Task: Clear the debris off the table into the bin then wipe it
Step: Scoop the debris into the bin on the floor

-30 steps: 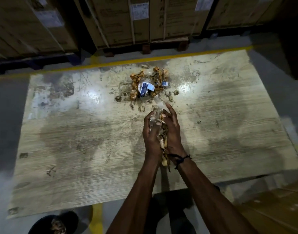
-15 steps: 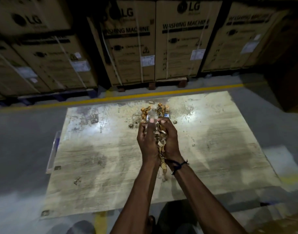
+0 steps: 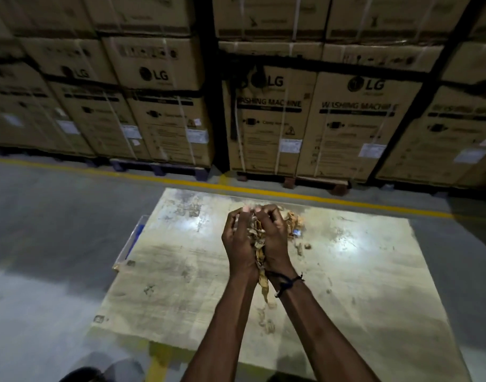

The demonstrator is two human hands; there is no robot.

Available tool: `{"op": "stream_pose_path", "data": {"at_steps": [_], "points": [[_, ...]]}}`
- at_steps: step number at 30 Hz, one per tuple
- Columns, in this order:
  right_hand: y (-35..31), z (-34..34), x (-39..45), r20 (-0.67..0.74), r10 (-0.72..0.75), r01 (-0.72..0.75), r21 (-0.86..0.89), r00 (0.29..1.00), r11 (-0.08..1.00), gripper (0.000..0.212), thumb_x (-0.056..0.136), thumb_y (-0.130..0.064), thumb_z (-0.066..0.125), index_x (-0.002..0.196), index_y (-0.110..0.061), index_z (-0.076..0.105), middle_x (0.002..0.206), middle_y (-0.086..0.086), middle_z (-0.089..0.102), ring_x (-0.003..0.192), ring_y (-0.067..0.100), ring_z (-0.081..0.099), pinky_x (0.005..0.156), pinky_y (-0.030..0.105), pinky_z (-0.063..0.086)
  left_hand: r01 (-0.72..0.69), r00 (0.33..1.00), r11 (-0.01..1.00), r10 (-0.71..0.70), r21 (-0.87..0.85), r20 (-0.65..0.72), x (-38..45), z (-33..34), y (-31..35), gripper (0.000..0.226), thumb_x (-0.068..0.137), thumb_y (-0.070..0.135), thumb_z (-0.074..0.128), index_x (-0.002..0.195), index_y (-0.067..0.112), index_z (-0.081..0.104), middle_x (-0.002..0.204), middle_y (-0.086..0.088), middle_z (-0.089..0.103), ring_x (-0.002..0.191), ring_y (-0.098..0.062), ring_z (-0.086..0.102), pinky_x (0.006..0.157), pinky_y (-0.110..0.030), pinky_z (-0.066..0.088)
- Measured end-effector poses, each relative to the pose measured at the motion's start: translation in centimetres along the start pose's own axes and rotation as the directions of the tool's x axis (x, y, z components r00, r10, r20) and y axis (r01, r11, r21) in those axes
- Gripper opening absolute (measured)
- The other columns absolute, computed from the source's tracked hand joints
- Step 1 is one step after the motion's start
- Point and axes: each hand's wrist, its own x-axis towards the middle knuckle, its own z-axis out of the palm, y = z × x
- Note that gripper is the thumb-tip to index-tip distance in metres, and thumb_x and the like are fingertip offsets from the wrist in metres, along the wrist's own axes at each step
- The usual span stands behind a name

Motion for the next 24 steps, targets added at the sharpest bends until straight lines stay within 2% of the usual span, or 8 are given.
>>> {"op": "stream_pose_path", "data": {"at_steps": [2,5,7,11,14,16,19,24], "points": [[-0.1,1.3,0.2,0.068,0.007,-0.008,0.014,0.998,1.000,0.012,0.101,-0.012,0.063,0.094,-0.015,0.053,0.085,0.000,0.054,0.085,0.021,0.054,0.079,0.033,0.046,-0.017,0.999,0.999,0.015,-0.035,-0.043,0.1,-0.5,1.1,0.018,0.102,0.026,0.065,0.094,0.012,0.071,0.089,-0.001,0.072,0.085,-0.014,0.068,0.074,-0.026,0.054],[0.5,3.1,0.0,0.145,0.032,-0.039,0.044,0.989,0.998,0.011,0.104,-0.006,0.054,0.096,-0.011,0.060,0.090,0.001,0.058,0.087,0.018,0.059,0.081,0.028,0.049,-0.043,0.993,0.997,0.036,-0.058,-0.109,0.3,-1.7,2.4,0.014,0.100,0.024,0.070,0.089,0.016,0.072,0.084,0.001,0.072,0.081,-0.014,0.068,0.073,-0.027,0.055],[1.5,4.7,-0.5,0.218,0.094,-0.110,0.063,0.971,0.992,0.012,0.103,-0.009,0.052,0.093,-0.009,0.058,0.089,0.005,0.055,0.086,0.022,0.056,0.081,0.032,0.047,-0.094,0.982,0.994,0.082,-0.064,-0.167,0.2,-3.3,3.6,0.011,0.094,0.018,0.075,0.083,0.021,0.073,0.083,0.000,0.072,0.080,-0.017,0.069,0.073,-0.030,0.055],[2.6,8.7,-3.2,0.230,0.168,-0.185,0.055,0.959,0.981,0.022,0.095,-0.027,0.067,0.088,-0.013,0.051,0.086,0.011,0.041,0.083,0.029,0.042,0.079,0.043,0.037,-0.192,0.943,0.981,0.176,-0.030,-0.282,-0.4,-7.7,5.3,0.004,0.081,0.029,0.073,0.081,0.025,0.071,0.080,0.000,0.071,0.076,-0.018,0.068,0.070,-0.029,0.055],[3.8,11.8,-6.0,0.410,0.280,-0.319,0.028,0.868,0.947,0.017,0.093,-0.025,0.067,0.089,-0.012,0.056,0.085,0.009,0.053,0.086,0.030,0.050,0.081,0.042,0.042,-0.237,0.905,0.971,0.214,-0.019,-0.367,-1.3,-11.8,6.4,0.023,0.077,0.037,0.074,0.087,0.018,0.069,0.083,-0.002,0.069,0.079,-0.019,0.066,0.074,-0.033,0.055],[4.5,14.1,-8.4,0.479,0.273,-0.286,-0.047,0.835,0.957,0.008,0.090,-0.019,0.062,0.084,-0.014,0.059,0.080,0.007,0.057,0.080,0.026,0.055,0.075,0.037,0.045,-0.268,0.874,0.963,0.231,-0.026,-0.427,-2.2,-15.0,7.3,0.016,0.080,0.034,0.074,0.087,0.020,0.070,0.086,-0.005,0.069,0.083,-0.023,0.065,0.079,-0.037,0.052],[5.7,17.6,-12.5,0.557,0.271,-0.265,-0.094,0.785,0.960,0.013,0.091,-0.016,0.060,0.078,-0.018,0.061,0.080,0.013,0.054,0.080,0.029,0.053,0.073,0.036,0.045,-0.316,0.817,0.949,0.268,-0.008,-0.511,-3.8,-19.6,9.4,0.003,0.084,0.022,0.069,0.085,0.019,0.069,0.080,0.000,0.068,0.076,-0.016,0.064,0.074,-0.033,0.052],[8.0,24.2,-20.2,0.635,0.325,-0.293,-0.160,0.701,0.943,0.016,0.089,-0.020,0.059,0.073,-0.020,0.055,0.070,0.002,0.049,0.069,0.021,0.048,0.063,0.031,0.041,-0.352,0.735,0.936,0.290,0.020,-0.613,-7.0,-28.6,13.5,0.008,0.081,0.019,0.068,0.075,0.025,0.068,0.075,-0.002,0.062,0.073,-0.020,0.059,0.067,-0.030,0.048]]}}
